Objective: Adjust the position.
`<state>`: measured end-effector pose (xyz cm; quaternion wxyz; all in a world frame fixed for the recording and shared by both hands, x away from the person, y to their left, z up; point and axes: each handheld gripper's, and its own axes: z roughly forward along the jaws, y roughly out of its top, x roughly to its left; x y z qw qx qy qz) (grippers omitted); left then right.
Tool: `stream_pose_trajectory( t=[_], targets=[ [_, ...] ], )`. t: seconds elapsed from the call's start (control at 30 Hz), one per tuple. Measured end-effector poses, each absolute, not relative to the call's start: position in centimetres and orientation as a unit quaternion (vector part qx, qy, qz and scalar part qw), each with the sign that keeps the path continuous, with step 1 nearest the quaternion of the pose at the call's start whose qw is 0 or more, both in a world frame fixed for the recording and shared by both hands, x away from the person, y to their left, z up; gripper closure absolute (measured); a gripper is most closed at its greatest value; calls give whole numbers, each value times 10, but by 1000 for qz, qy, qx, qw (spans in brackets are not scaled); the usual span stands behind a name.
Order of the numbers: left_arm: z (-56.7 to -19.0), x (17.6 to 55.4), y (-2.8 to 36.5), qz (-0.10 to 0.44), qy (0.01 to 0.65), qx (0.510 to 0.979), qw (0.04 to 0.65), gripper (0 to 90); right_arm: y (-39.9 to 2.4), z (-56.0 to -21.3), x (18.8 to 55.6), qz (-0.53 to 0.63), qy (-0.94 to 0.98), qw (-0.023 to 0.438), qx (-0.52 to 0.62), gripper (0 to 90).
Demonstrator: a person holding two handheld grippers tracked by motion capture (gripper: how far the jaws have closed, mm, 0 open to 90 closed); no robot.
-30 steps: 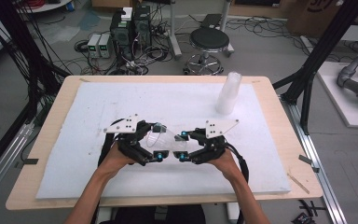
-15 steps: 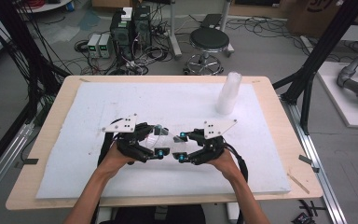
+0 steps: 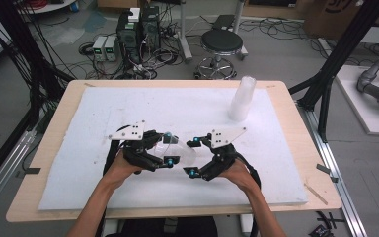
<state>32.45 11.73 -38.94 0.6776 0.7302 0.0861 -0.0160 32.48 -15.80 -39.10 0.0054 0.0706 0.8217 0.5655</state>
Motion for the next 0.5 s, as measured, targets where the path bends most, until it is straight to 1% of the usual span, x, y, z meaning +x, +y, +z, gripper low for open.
stream_pose_trajectory(
  t=[0.2, 0.37, 0.5],
  targets=[
    [-388, 326, 120, -7, 89, 742, 664, 314, -161, -390, 321, 563, 821, 28, 84, 130],
    [-378, 332, 125, 7, 99, 765, 637, 313, -173, -394, 318, 556, 817, 72, 133, 130],
    [-371, 341, 128, 16, 109, 784, 611, 310, -186, -402, 316, 540, 816, 98, 181, 131]
  ],
)
